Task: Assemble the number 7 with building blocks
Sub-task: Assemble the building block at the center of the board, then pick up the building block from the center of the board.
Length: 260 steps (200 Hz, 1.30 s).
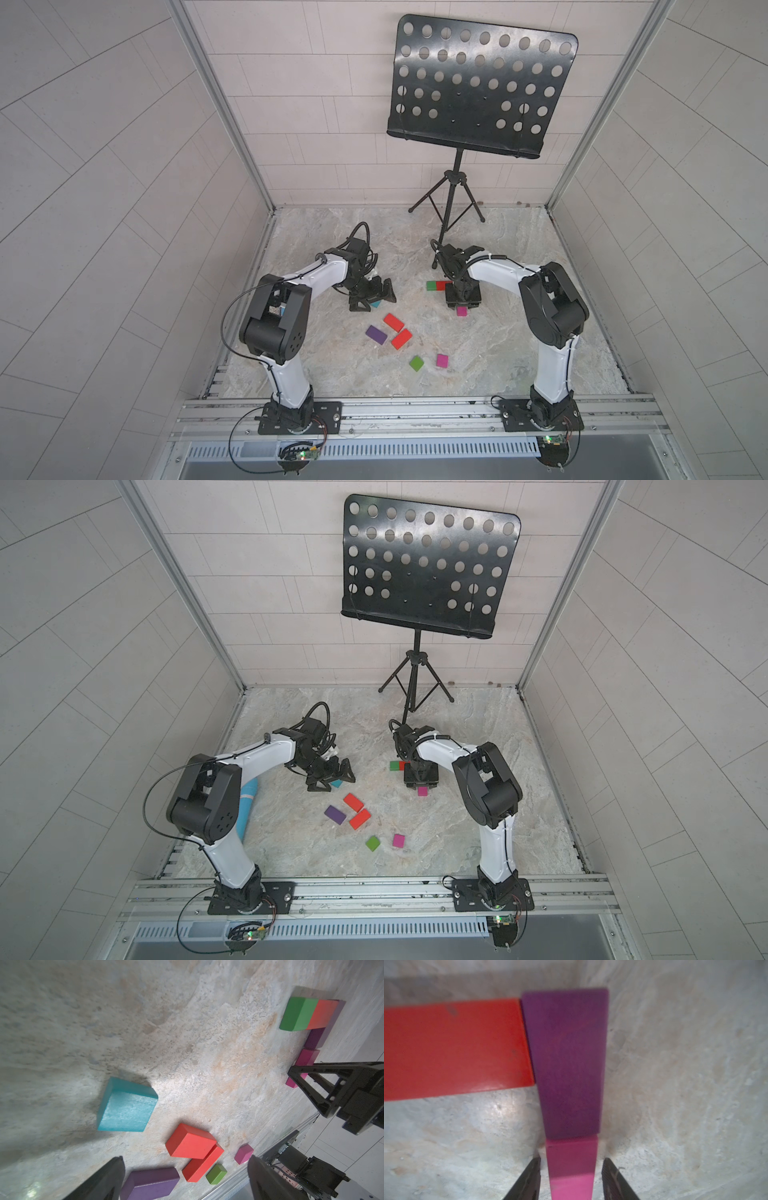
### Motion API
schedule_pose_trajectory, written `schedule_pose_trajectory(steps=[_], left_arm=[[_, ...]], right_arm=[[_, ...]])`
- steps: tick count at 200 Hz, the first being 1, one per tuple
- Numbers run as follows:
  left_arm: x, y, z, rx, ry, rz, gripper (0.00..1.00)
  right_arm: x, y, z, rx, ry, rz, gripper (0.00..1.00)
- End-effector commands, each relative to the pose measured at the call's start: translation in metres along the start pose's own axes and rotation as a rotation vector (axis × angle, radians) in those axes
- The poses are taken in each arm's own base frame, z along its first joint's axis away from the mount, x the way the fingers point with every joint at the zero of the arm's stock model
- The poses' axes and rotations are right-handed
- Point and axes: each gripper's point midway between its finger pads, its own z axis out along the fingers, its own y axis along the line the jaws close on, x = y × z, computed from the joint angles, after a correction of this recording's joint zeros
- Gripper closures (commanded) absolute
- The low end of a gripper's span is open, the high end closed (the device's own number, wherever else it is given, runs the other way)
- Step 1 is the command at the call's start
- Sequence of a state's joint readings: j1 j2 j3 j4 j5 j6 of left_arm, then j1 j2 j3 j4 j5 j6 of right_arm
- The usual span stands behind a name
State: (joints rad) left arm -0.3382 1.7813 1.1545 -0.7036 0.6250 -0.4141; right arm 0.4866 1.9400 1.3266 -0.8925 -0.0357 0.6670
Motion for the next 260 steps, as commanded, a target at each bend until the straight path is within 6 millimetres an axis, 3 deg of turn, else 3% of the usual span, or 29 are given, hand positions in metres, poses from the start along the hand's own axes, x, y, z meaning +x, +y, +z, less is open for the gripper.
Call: schedule_pose_trajectory(steps=[1,64,175,222,240,260], left_arm=[[0.002,0.0,-0.005,0.006,-0.012,0.011,0.0],[0.001,0.002,-0.005,0.007,-0.013,0.008,0.0],[0.001,0.006,-0.004,0.008,-0.013,-0.002,0.0],[0.001,0.005,-0.005,0.009,-0.016,-0.001,0.0],[0.001,0.007,-0.006,0.004,-0.023,-0.003,0.0],[0.002,0.013,-0.011,-0.017,-0.04,-0.007,0.0]], right_arm=[[-0.007,0.003,-0.015,-0.011,-0.055,0.01,0.47],[-0.018,-0.008,-0.044,0.026,-0.13,0.022,0.42],[-0.024,-0.01,-0.018,0.045,-0.076,-0.001,0.44],[-0.024,-0.007,-0.027,0.024,-0.1,0.002,0.45],[-0.016,-0.003,-0.041,0.019,-0.126,-0.008,0.44],[0.01,0.001,-0.056,0.02,-0.124,-0.027,0.43]])
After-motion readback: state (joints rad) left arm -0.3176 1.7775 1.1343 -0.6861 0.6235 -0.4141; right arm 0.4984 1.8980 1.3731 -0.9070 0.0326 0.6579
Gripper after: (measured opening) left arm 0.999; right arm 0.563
